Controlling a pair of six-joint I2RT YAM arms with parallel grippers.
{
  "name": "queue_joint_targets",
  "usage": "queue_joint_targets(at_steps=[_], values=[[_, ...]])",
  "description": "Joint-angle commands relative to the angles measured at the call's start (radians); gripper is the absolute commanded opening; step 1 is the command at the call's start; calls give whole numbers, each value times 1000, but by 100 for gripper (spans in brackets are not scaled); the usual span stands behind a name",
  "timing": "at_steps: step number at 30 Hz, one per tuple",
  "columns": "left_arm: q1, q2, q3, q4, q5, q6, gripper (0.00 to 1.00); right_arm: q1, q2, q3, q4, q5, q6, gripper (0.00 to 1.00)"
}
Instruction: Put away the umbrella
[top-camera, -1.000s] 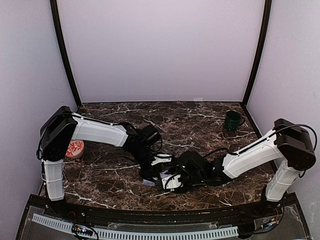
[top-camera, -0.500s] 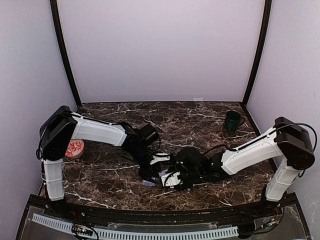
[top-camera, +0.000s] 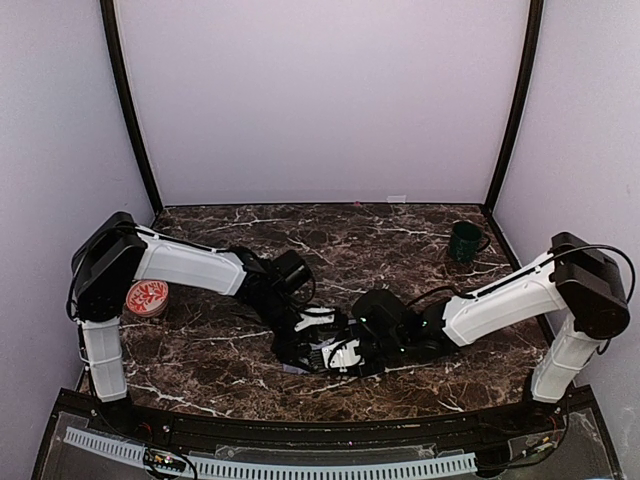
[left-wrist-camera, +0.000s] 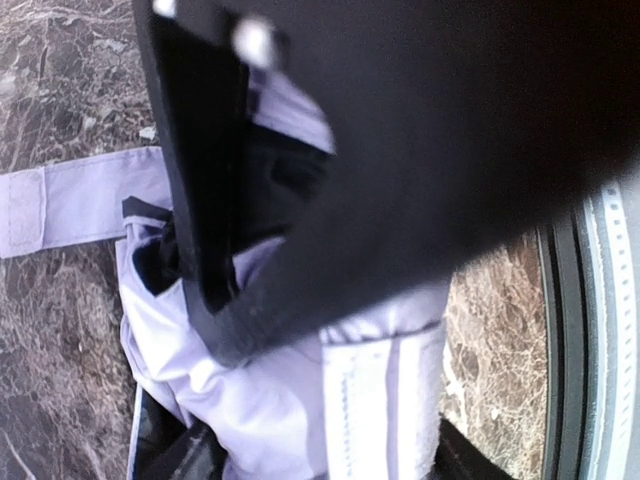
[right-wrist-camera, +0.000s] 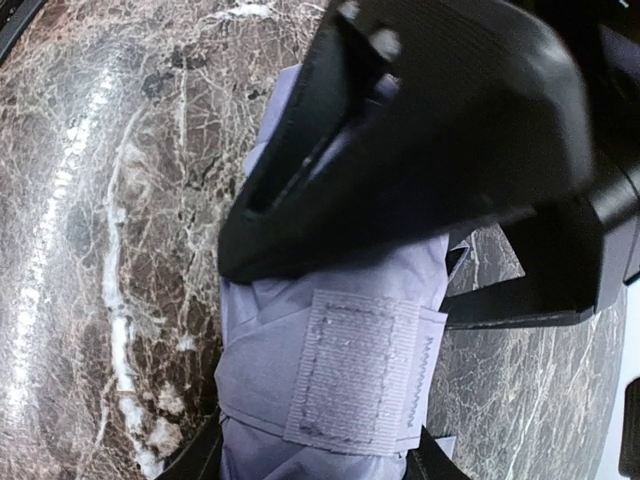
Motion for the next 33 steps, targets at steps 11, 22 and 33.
queue_joint_targets(at_steps=[11, 22, 33], values=[[7, -20, -137, 7, -165, -43, 29, -27, -35, -56, -65, -46, 79, 9], [7, -16, -134, -26, -142, -14, 16, -28, -43, -74, -5, -22, 116, 58], [7, -18, -134, -31, -150, -6, 14, -28, -18, -56, -32, -42, 96, 52]])
